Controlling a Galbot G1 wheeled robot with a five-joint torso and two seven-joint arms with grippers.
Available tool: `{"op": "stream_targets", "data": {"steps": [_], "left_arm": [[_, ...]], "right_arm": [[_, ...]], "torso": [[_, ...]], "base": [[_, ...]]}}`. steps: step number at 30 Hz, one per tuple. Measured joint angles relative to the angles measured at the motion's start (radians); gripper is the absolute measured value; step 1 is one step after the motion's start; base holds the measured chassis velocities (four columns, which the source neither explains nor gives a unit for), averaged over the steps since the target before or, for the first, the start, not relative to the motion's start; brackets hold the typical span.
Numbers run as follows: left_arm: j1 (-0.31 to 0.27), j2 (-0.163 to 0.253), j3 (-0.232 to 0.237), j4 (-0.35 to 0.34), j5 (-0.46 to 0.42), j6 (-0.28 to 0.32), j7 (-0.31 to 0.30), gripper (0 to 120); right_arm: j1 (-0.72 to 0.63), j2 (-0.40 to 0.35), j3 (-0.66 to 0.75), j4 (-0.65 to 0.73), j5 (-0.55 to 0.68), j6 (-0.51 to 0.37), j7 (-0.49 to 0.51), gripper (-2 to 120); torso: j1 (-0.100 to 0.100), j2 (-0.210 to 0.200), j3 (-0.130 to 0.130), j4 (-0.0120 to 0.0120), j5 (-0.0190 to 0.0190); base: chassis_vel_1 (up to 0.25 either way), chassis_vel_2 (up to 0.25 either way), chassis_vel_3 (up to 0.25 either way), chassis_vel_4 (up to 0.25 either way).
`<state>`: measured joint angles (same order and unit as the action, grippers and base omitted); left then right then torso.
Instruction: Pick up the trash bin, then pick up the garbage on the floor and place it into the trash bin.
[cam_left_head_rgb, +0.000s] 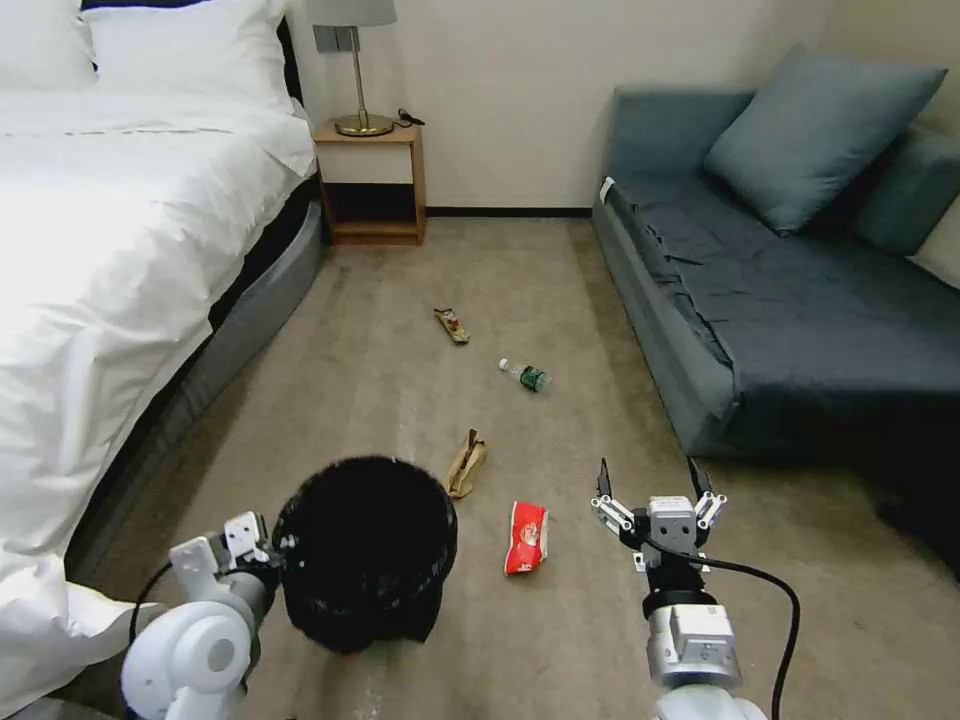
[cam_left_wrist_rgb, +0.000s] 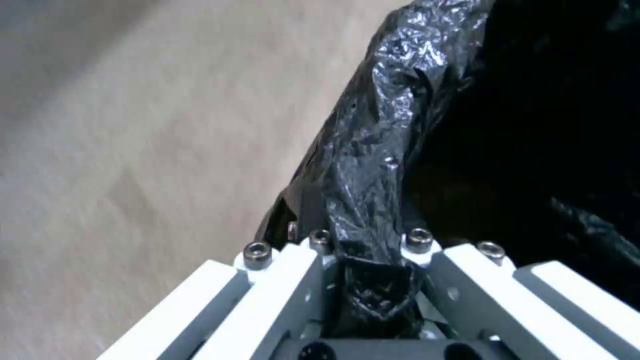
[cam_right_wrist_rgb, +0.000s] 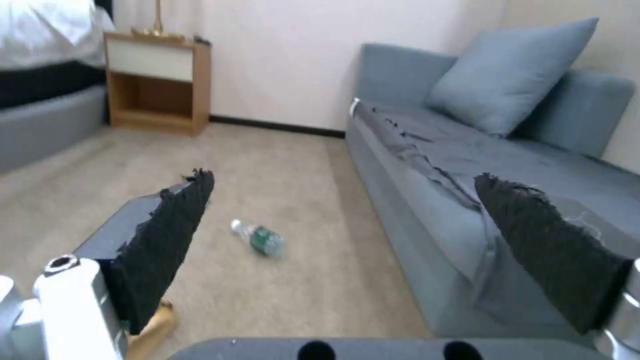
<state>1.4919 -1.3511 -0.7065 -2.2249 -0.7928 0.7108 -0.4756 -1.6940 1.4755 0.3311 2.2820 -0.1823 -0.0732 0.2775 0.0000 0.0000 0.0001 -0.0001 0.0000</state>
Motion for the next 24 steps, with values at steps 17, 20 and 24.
{"op": "stream_targets", "data": {"steps": [17, 20, 24], "left_arm": [[0.011, -0.016, -0.081, -0.079, 0.265, -0.047, 0.079, 3], [0.011, -0.018, -0.079, -0.08, 0.266, -0.047, 0.079, 3], [0.011, -0.023, -0.07, -0.08, 0.266, -0.047, 0.082, 3]], "right_arm": [[0.195, -0.123, -0.032, -0.114, 0.404, -0.193, 0.04, 100], [0.255, -0.143, -0.054, -0.172, 0.528, -0.272, 0.077, 100], [0.348, -0.165, -0.105, -0.312, 0.695, -0.371, 0.14, 100]], "torso": [[0.0, 0.0, 0.0, 0.0002, -0.0001], [0.0, 0.0, 0.0, 0.0001, 0.0], [0.0, 0.0, 0.0, 0.0, -0.0001]], "base": [[0.0, 0.0, 0.0, 0.0], [0.0, 0.0, 0.0, 0.0], [0.0, 0.0, 0.0, 0.0]]}}
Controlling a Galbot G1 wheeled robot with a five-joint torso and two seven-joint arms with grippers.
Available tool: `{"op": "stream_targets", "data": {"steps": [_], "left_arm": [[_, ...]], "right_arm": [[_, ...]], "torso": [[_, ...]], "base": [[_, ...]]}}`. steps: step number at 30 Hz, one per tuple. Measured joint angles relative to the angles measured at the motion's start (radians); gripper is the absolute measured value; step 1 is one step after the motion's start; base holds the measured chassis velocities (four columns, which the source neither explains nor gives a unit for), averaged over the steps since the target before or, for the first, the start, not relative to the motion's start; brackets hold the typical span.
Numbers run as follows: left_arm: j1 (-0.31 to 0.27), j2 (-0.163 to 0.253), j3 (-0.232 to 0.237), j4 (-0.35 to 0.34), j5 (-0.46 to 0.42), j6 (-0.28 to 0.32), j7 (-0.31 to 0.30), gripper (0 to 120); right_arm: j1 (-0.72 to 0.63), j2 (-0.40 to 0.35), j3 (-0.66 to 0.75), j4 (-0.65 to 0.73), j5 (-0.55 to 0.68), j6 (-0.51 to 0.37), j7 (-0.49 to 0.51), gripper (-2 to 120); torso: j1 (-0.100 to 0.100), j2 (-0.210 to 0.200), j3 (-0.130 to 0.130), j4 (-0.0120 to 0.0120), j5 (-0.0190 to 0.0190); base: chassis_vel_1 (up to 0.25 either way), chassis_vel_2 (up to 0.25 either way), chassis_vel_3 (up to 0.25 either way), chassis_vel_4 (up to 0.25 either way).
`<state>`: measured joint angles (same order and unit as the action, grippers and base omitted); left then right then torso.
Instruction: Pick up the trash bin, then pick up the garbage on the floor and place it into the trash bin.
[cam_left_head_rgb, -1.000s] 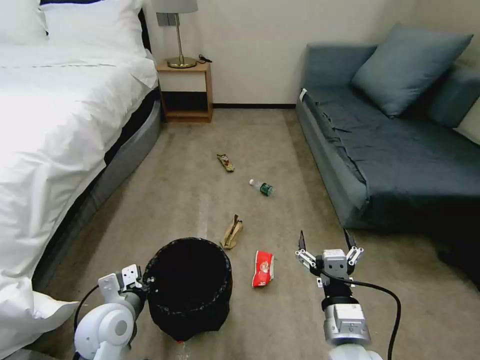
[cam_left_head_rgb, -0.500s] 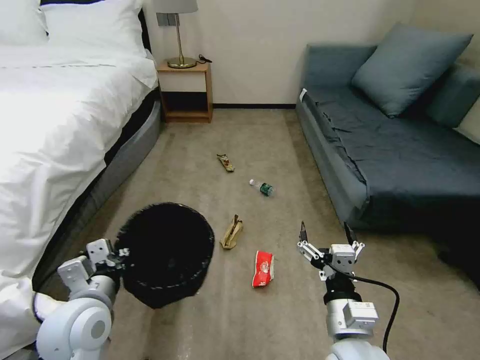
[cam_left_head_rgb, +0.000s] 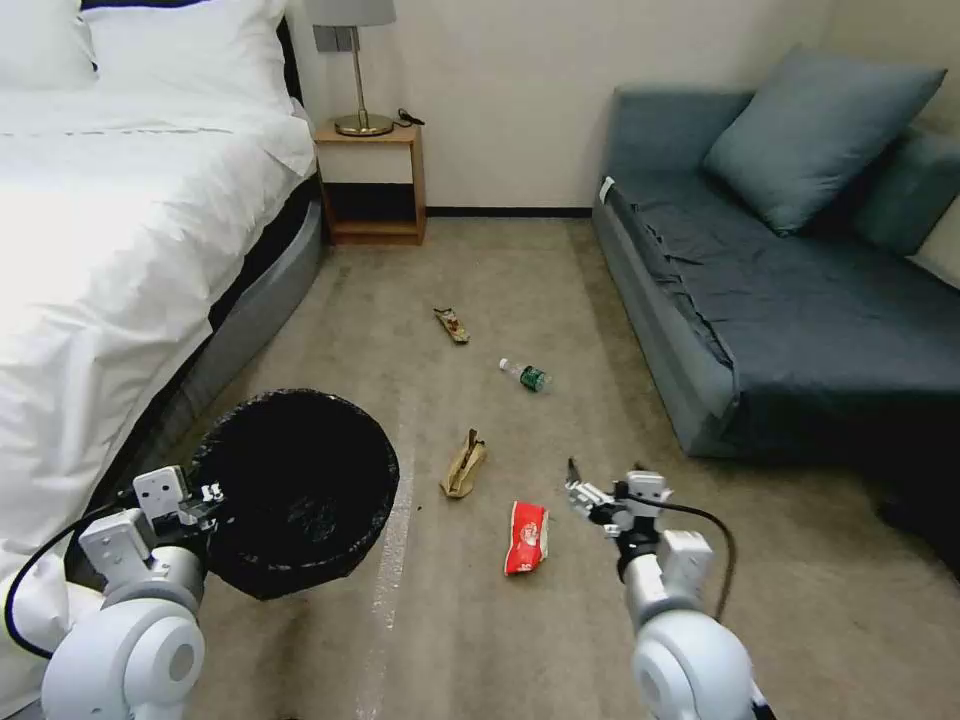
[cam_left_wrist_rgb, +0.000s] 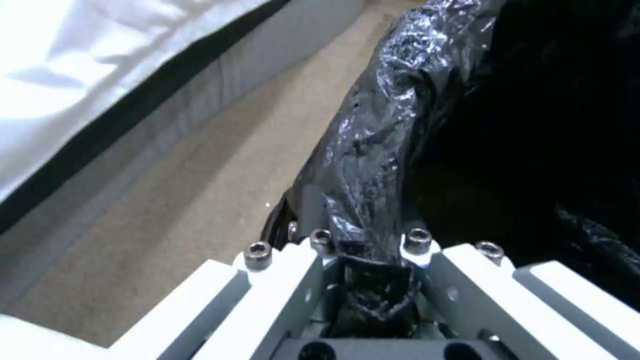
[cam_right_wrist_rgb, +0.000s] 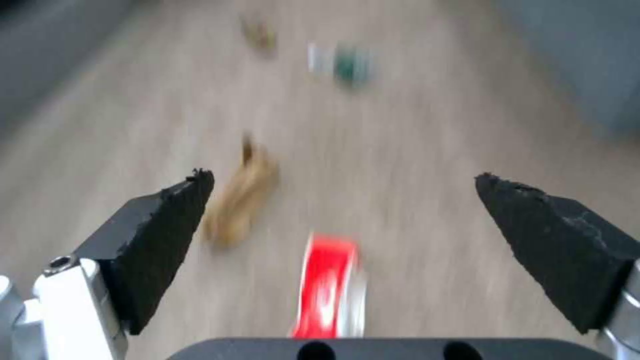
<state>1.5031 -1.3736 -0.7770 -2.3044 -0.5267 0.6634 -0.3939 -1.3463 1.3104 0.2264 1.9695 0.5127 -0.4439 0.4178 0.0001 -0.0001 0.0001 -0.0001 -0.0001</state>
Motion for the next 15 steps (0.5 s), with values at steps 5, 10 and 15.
{"op": "stream_targets", "data": {"steps": [5, 10, 15], "left_arm": [[0.005, -0.009, -0.009, 0.001, 0.001, -0.001, 0.0, 3], [0.01, -0.011, -0.03, -0.002, 0.001, -0.001, 0.0, 3], [0.013, -0.012, -0.038, -0.007, 0.0, -0.001, 0.002, 3]], "right_arm": [[0.121, 0.006, -0.082, -0.194, 0.055, -0.021, 0.029, 100], [0.242, 0.046, -0.141, -0.407, 0.058, -0.007, 0.032, 100], [0.312, 0.069, -0.164, -0.578, 0.014, 0.034, 0.022, 99]], "torso": [[0.0, 0.0, 0.0, 0.0001, 0.0], [0.0, 0.0, 0.0, 0.0003, 0.0002], [0.0, 0.0, 0.0, 0.0003, 0.0]], "base": [[0.0, 0.0, 0.0, 0.0], [0.0, 0.0, 0.0, 0.0], [0.0, 0.0, 0.0, 0.0]]}}
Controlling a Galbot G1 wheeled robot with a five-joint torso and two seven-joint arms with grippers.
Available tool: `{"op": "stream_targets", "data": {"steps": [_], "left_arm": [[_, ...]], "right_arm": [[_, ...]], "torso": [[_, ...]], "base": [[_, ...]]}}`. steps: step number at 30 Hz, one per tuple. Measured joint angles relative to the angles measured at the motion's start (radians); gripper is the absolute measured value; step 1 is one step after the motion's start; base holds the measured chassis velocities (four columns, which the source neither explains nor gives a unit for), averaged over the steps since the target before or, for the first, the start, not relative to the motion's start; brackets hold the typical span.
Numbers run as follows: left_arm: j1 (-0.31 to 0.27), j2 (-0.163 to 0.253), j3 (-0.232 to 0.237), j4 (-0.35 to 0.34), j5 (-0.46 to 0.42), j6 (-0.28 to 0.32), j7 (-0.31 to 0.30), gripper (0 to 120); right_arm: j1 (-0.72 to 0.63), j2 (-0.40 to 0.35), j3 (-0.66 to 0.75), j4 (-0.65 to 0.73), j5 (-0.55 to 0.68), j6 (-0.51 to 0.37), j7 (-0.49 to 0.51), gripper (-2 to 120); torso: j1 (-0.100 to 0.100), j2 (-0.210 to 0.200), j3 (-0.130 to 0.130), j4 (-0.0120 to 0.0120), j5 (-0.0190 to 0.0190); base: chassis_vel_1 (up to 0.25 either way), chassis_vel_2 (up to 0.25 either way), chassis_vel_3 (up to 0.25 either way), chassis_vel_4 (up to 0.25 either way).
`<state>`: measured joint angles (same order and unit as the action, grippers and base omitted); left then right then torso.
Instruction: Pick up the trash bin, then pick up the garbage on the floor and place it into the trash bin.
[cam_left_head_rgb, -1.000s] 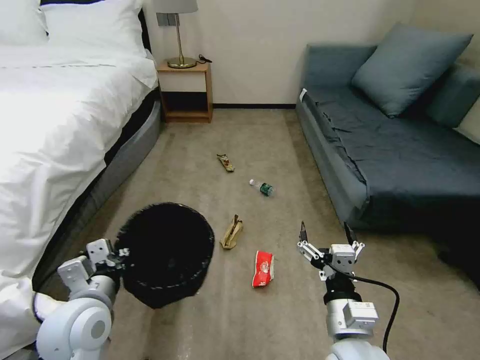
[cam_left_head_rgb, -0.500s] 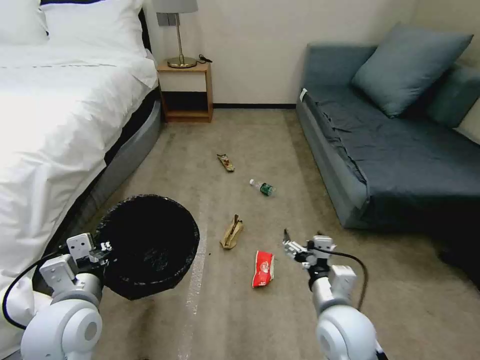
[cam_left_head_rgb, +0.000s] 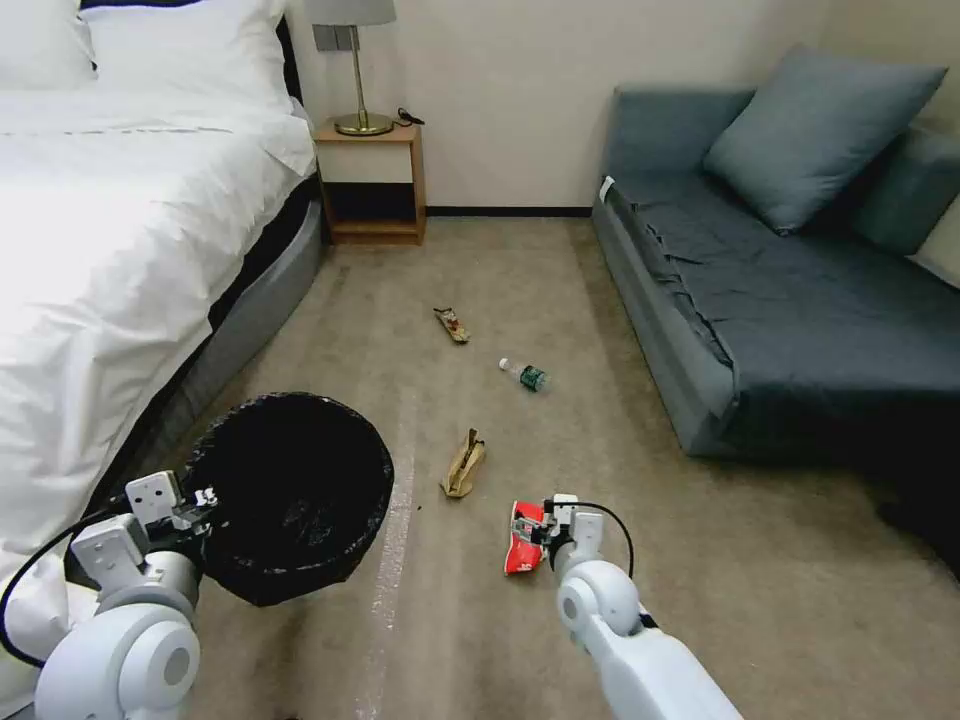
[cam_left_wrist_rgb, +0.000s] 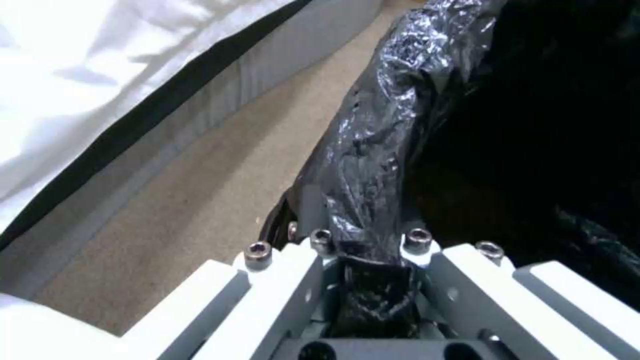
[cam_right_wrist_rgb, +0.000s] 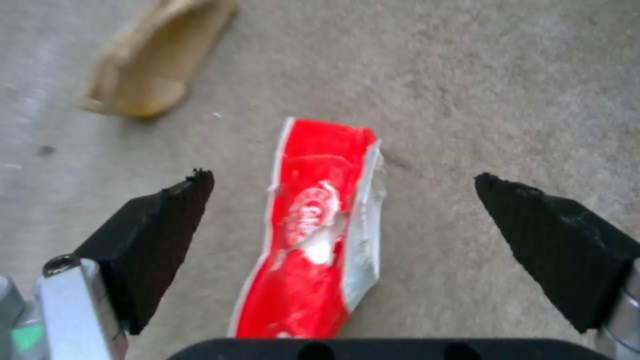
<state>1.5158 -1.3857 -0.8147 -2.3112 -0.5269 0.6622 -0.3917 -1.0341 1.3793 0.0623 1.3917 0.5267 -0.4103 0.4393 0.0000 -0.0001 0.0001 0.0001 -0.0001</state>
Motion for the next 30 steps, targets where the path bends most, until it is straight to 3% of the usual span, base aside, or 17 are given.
{"op": "stream_targets", "data": {"steps": [3, 11, 14, 30], "left_arm": [[-0.004, 0.002, 0.002, 0.002, 0.0, -0.003, 0.003, 3], [-0.004, 0.002, -0.002, 0.006, 0.0, -0.006, 0.004, 3], [-0.004, 0.001, -0.004, 0.008, 0.0, -0.007, 0.004, 3], [-0.009, 0.008, -0.004, 0.032, 0.004, -0.013, 0.008, 3]], "right_arm": [[0.02, 0.008, 0.003, -0.077, -0.025, 0.032, -0.011, 97], [0.032, 0.026, 0.006, -0.165, -0.053, 0.074, -0.029, 76], [0.029, 0.039, 0.002, -0.184, -0.062, 0.086, -0.037, 57], [0.024, 0.052, -0.001, -0.199, -0.067, 0.105, -0.042, 4]], "torso": [[0.0, 0.0, 0.0, -0.0002, 0.0], [0.0, 0.0, 0.0, -0.0002, 0.0], [0.0, 0.0, 0.0, -0.0002, 0.0001], [0.0, 0.0, 0.0, -0.0002, 0.0]], "base": [[0.0, 0.0, 0.0, 0.0], [0.0, 0.0, 0.0, 0.0], [0.0, 0.0, 0.0, 0.0], [0.0, 0.0, 0.0, 0.0]]}}
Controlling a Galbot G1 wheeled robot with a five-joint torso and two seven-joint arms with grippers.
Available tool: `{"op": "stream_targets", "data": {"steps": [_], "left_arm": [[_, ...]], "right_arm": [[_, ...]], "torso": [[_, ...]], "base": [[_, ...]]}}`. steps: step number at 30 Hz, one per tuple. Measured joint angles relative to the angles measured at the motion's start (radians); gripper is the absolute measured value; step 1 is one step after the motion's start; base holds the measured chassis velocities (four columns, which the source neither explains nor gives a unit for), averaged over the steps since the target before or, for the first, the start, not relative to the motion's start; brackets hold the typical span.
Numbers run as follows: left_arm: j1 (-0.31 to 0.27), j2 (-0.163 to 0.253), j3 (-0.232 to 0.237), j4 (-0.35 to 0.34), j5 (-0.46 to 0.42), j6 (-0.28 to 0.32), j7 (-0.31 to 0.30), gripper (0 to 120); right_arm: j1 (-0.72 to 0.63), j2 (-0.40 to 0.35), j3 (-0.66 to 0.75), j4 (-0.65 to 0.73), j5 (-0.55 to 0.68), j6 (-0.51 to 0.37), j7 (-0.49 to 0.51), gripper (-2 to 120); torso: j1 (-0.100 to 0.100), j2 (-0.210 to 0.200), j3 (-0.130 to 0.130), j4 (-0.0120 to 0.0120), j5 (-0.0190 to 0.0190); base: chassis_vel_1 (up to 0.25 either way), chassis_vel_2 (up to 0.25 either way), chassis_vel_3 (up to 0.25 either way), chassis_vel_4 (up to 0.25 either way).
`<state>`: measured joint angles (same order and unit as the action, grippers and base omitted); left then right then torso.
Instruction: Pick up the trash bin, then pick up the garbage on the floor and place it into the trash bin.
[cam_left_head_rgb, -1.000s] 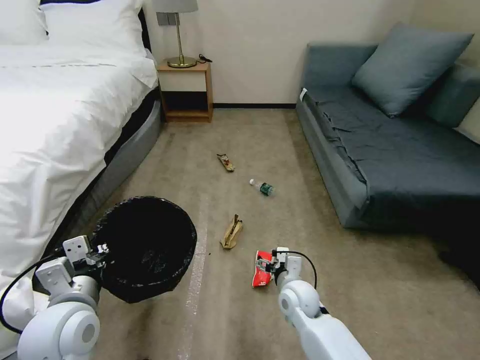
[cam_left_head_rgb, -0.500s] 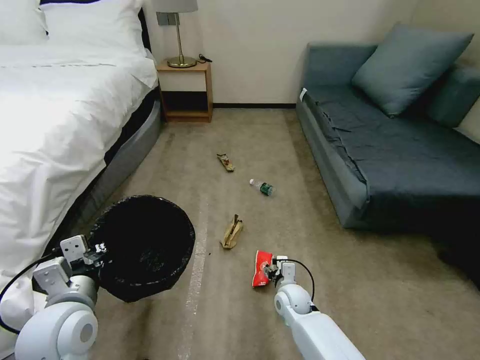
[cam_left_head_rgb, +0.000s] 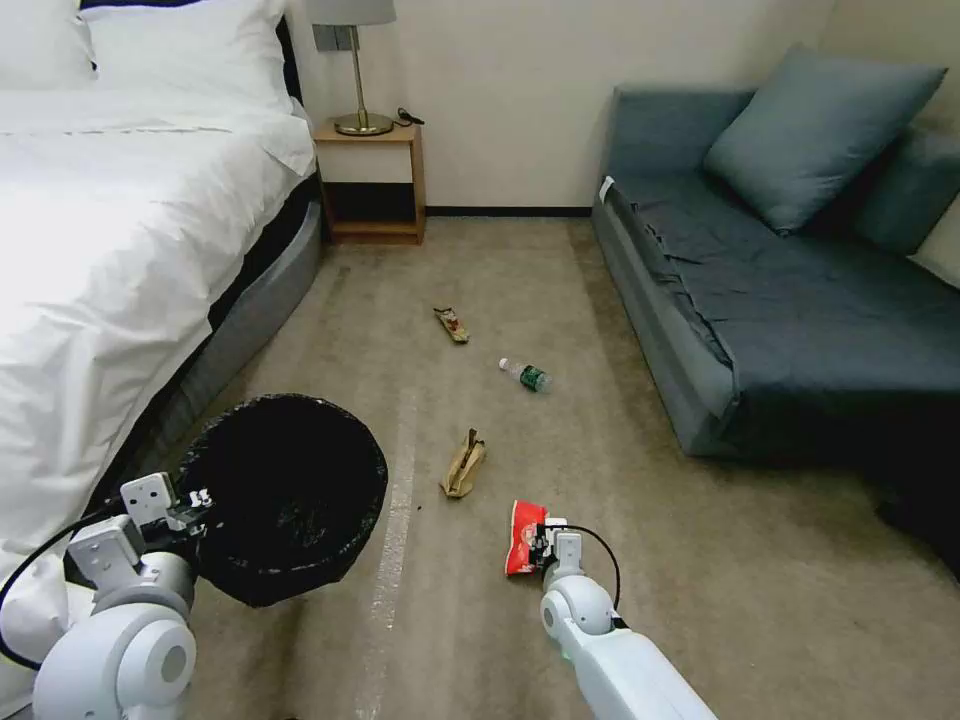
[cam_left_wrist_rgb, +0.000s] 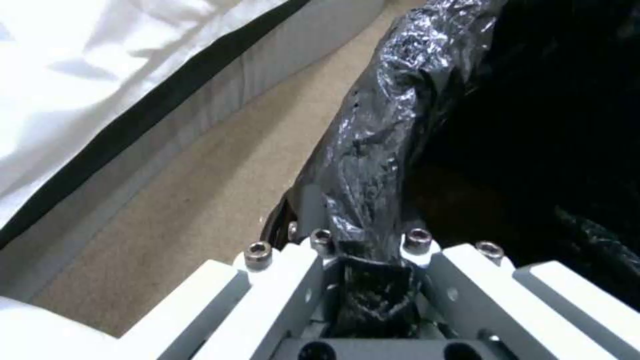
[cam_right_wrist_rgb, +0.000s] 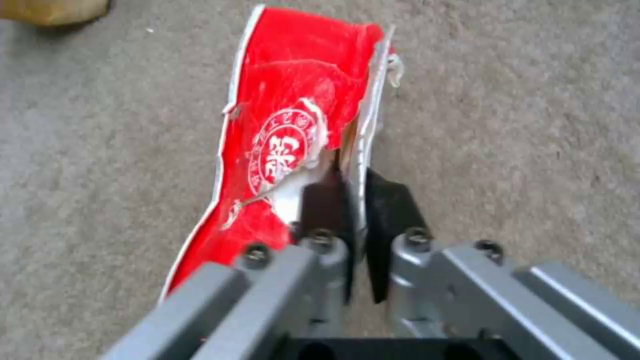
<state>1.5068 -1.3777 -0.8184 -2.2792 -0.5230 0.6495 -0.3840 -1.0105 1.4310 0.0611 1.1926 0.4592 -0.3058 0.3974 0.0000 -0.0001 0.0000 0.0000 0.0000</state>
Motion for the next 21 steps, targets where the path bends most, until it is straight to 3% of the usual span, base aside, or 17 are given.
{"op": "stream_targets", "data": {"steps": [7, 12, 15, 16, 19, 21], "left_arm": [[-0.006, 0.0, 0.005, 0.012, 0.001, 0.0, 0.001, 3], [-0.009, 0.006, 0.001, 0.029, 0.009, -0.001, 0.001, 3], [-0.013, 0.012, -0.004, 0.053, 0.013, -0.003, 0.001, 3], [-0.013, 0.012, -0.004, 0.053, 0.013, -0.003, 0.001, 3], [-0.02, 0.009, 0.002, 0.083, 0.021, -0.008, 0.001, 3], [-0.021, 0.006, 0.006, 0.092, 0.022, -0.01, 0.001, 3]], "right_arm": [[-0.01, -0.007, 0.004, 0.014, 0.002, 0.006, -0.001, 0], [-0.037, -0.043, 0.012, 0.142, 0.043, 0.002, 0.001, 0], [-0.073, -0.093, 0.024, 0.398, 0.133, -0.043, 0.019, 0], [-0.073, -0.093, 0.024, 0.398, 0.133, -0.043, 0.019, 0], [-0.1, -0.127, 0.0, 0.709, 0.298, -0.102, 0.059, 0], [-0.104, -0.13, -0.023, 0.774, 0.327, -0.108, 0.069, 0]], "torso": [[0.0, 0.0, 0.0, 0.0, 0.0], [0.0, 0.0, 0.0, 0.0, 0.0], [0.0, 0.0, 0.0, -0.0001, -0.0001], [0.0, 0.0, 0.0, -0.0001, -0.0001], [0.0, 0.0, 0.0, -0.0001, -0.0002], [0.0, 0.0, 0.0, -0.0001, 0.0]], "base": [[0.0, 0.0, 0.0, 0.0], [0.0, 0.0, 0.0, 0.0], [0.0, 0.0, 0.0, 0.0], [0.0, 0.0, 0.0, 0.0], [0.0, 0.0, 0.0, 0.0], [0.0, 0.0, 0.0, 0.0]]}}
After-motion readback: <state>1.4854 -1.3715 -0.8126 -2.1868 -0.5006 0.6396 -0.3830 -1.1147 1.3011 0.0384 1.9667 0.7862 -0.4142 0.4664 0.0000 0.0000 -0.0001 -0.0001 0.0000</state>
